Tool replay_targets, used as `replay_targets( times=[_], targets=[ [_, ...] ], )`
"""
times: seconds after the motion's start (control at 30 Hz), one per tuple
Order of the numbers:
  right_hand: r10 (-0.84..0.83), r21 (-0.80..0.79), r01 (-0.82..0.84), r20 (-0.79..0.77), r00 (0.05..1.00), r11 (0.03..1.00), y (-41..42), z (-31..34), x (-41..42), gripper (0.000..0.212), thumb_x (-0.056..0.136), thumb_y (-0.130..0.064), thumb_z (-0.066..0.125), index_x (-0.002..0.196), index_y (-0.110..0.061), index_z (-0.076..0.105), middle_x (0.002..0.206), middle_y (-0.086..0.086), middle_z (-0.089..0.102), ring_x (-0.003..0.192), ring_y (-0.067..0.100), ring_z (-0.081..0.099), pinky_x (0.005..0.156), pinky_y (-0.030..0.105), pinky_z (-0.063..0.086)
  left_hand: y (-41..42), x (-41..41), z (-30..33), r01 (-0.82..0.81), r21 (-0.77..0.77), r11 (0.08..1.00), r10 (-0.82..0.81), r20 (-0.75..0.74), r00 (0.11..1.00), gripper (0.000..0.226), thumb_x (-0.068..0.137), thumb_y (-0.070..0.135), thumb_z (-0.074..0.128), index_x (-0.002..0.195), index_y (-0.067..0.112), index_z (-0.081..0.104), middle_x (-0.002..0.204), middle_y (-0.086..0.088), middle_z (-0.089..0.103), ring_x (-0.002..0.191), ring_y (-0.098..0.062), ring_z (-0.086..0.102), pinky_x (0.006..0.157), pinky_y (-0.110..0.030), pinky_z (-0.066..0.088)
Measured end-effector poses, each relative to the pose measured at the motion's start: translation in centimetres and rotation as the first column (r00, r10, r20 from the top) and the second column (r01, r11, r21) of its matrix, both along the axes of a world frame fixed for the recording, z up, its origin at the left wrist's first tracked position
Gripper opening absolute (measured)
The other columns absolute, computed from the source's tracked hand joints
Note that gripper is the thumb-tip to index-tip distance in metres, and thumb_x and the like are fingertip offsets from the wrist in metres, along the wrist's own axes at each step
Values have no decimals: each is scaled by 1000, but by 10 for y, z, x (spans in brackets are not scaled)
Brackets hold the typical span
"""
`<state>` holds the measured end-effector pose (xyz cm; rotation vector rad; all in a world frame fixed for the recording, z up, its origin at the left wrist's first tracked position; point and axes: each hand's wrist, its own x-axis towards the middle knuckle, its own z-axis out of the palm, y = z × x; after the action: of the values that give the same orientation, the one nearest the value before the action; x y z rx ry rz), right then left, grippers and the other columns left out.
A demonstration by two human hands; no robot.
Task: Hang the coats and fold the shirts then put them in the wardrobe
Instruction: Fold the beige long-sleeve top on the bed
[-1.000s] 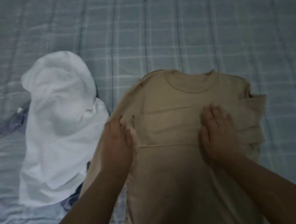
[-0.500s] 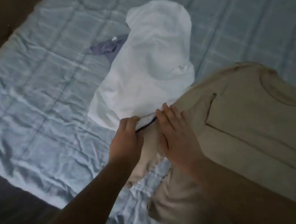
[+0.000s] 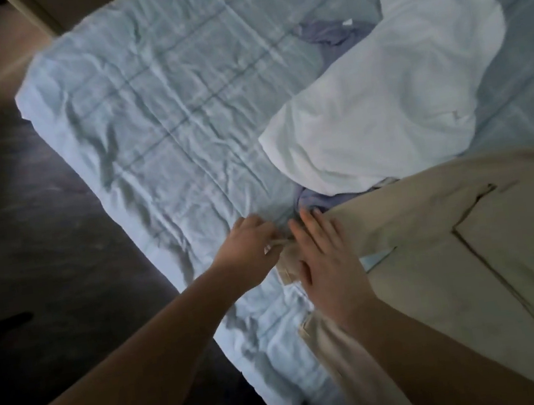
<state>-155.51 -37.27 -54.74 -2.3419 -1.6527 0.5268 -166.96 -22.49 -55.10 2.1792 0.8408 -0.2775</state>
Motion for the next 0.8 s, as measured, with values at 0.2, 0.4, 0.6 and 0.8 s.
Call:
replay_targets(
  times=[0.2, 0.4, 0.6, 0.8],
  targets=[
    [-114, 210, 124, -60, 992, 970, 7, 28, 4, 64, 88, -15, 62, 148, -8, 39, 158, 9, 29, 146, 25, 28, 115, 49, 31, 28, 38, 45, -474, -601, 644, 619, 46, 784, 7, 86, 20, 55, 83, 14, 54, 73, -2, 55, 68, -17, 52, 65, -35, 45],
    [-283, 232, 339, -246, 927, 912, 30, 63, 20, 67, 87, -38, 59, 144, -10, 40, 140, 4, 41, 127, 21, 44, 107, 37, 40, 44, 69, 75, -302, -796, 525, 631, 126, 766, 24, 88, -8, 54, 101, 12, 53, 91, -10, 61, 74, -21, 58, 54, -29, 46],
    [-412, -37, 771, -861, 298, 636, 69, 100, 40, 46, 86, -51, 57, 124, -24, 55, 111, -1, 68, 101, 13, 68, 87, 45, 57, 40, 91, 92, 100, -941, 323, 504, 260, 823, 44, 84, -21, 34, 118, 0, 53, 105, -24, 60, 91, -37, 57, 70, -37, 48],
    [-624, -166, 944, -779, 52, 285, 82, 110, 78, 16, 98, -16, 51, 95, -5, 63, 81, 20, 64, 70, 31, 63, 69, 37, 58, 3, 96, 79, -225, -929, 293, 786, 100, 610, 32, 84, -18, 34, 87, 5, 56, 75, -16, 64, 59, -24, 55, 53, -28, 39]
  ],
)
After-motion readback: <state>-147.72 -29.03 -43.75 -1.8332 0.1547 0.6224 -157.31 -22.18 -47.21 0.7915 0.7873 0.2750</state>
